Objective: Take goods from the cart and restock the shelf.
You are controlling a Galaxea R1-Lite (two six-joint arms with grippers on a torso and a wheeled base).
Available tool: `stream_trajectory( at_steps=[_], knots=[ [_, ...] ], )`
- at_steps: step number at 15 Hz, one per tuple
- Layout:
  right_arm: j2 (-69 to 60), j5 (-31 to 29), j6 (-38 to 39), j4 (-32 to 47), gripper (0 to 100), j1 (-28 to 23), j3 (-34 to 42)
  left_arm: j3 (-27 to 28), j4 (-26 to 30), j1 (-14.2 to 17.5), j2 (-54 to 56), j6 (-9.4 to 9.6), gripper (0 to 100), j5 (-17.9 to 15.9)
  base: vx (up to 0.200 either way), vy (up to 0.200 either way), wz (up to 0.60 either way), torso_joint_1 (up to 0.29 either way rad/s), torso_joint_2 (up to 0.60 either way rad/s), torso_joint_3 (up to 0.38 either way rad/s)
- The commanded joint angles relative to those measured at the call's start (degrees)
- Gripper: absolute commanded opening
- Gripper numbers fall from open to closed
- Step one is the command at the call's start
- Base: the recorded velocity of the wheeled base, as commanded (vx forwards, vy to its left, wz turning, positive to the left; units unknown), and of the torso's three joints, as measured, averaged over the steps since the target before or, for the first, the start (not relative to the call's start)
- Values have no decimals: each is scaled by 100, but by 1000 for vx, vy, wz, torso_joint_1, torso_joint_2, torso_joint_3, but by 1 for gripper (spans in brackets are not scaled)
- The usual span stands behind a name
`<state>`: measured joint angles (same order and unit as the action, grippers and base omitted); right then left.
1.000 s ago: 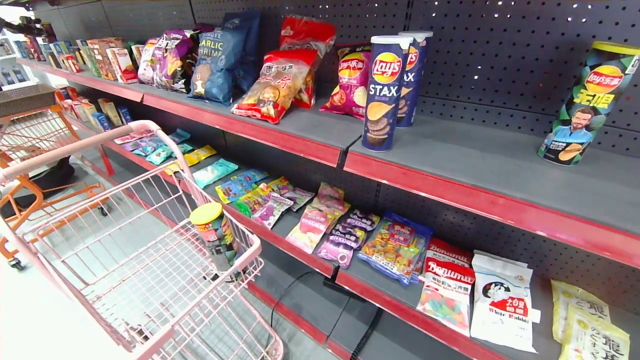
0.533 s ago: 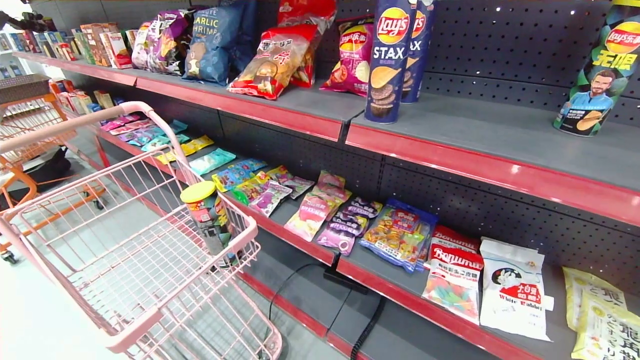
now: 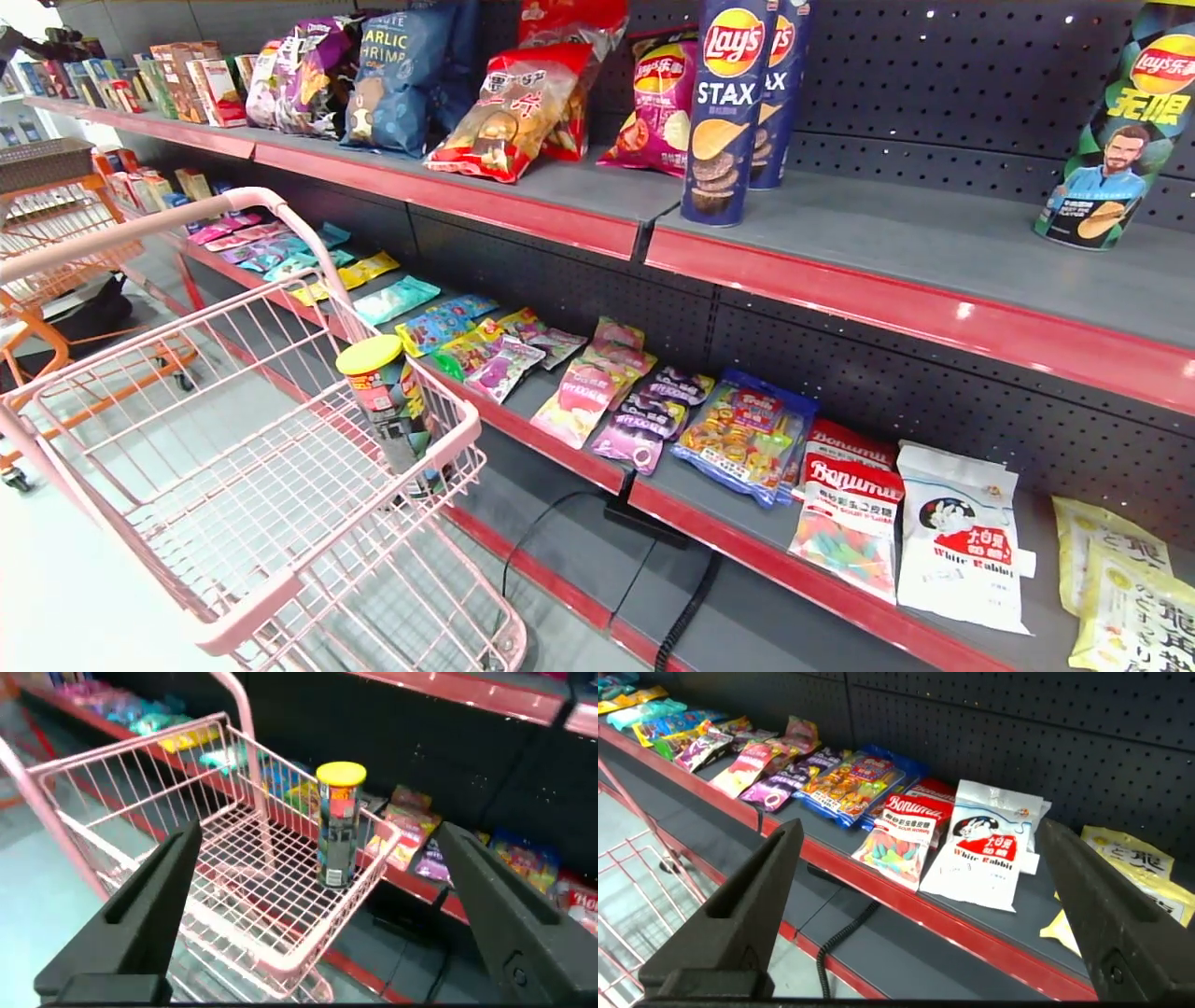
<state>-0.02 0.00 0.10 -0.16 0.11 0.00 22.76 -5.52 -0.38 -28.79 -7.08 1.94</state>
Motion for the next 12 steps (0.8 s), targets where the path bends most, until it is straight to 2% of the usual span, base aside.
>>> stream_trajectory(
  at_steps=[1,2,3,4,5,7,10,11,12],
  knots=[
    [2,0,-1,-2,100,-2,0,739,-1197,328,-3598,-285,100,87,0,0,0,0,0,0],
    [2,0,-1,-2,100,7,0,677,-1460,337,-4002,-285,100,-124,0,0,0,0,0,0],
    [2,0,-10,-2,100,7,0,528,-1856,337,-4363,-250,100,-739,0,0,0,0,0,0],
    [2,0,-10,-2,100,7,0,519,-1997,345,-4574,-153,100,-1345,0,0,0,0,0,0],
    [2,0,-1,-2,100,-2,0,510,-2014,398,-4820,40,100,-1732,0,0,0,0,0,0],
    [2,0,-19,-2,100,7,0,519,-2058,512,-5382,471,100,-1890,0,0,0,0,0,0],
    [2,0,-27,-2,100,7,-9,545,-2462,521,-5910,568,100,-2250,0,0,0,0,0,0],
    [2,0,-27,-2,100,7,0,580,-2963,600,-6375,875,100,-2382,0,0,0,0,0,0],
    [2,0,-27,-2,100,7,0,589,-3122,671,-6534,981,100,-2400,0,0,0,0,0,0]
  ],
)
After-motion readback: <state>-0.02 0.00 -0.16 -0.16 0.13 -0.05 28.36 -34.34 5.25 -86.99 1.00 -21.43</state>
